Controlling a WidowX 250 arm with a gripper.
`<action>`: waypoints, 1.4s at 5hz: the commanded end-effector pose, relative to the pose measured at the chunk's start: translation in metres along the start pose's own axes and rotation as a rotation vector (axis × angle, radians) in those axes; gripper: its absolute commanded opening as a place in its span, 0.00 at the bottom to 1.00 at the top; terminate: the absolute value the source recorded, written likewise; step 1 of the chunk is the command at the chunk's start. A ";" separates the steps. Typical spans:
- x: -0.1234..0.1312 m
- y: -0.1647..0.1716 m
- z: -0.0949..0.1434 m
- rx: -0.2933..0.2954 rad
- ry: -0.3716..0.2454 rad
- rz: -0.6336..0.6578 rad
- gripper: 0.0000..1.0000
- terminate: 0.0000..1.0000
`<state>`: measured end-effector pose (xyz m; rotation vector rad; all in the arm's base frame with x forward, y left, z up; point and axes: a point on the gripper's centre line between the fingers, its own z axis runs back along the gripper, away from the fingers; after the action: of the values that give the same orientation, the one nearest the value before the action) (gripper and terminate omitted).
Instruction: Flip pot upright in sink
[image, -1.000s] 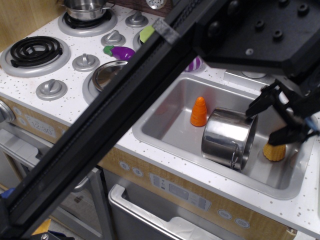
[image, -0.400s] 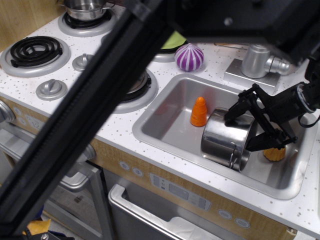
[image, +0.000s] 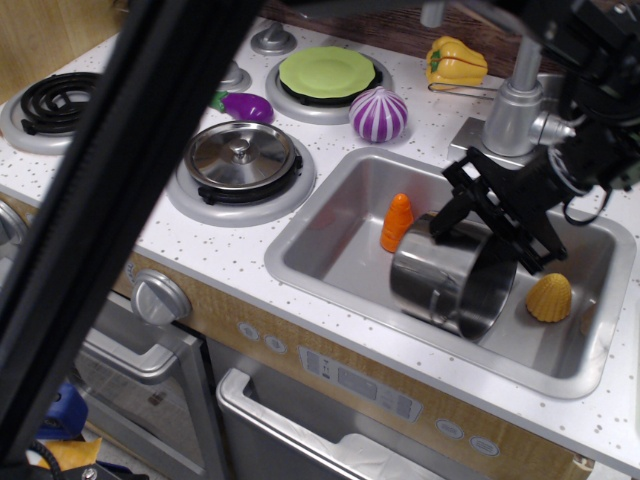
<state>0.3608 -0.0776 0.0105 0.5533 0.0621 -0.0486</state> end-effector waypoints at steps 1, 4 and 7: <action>0.008 0.017 0.023 -0.074 -0.125 0.058 0.00 0.00; 0.004 0.016 0.015 -0.224 -0.152 0.108 1.00 0.00; 0.000 0.020 0.009 -0.268 -0.181 0.043 1.00 0.00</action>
<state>0.3538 -0.0610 -0.0002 0.2995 -0.0363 -0.0520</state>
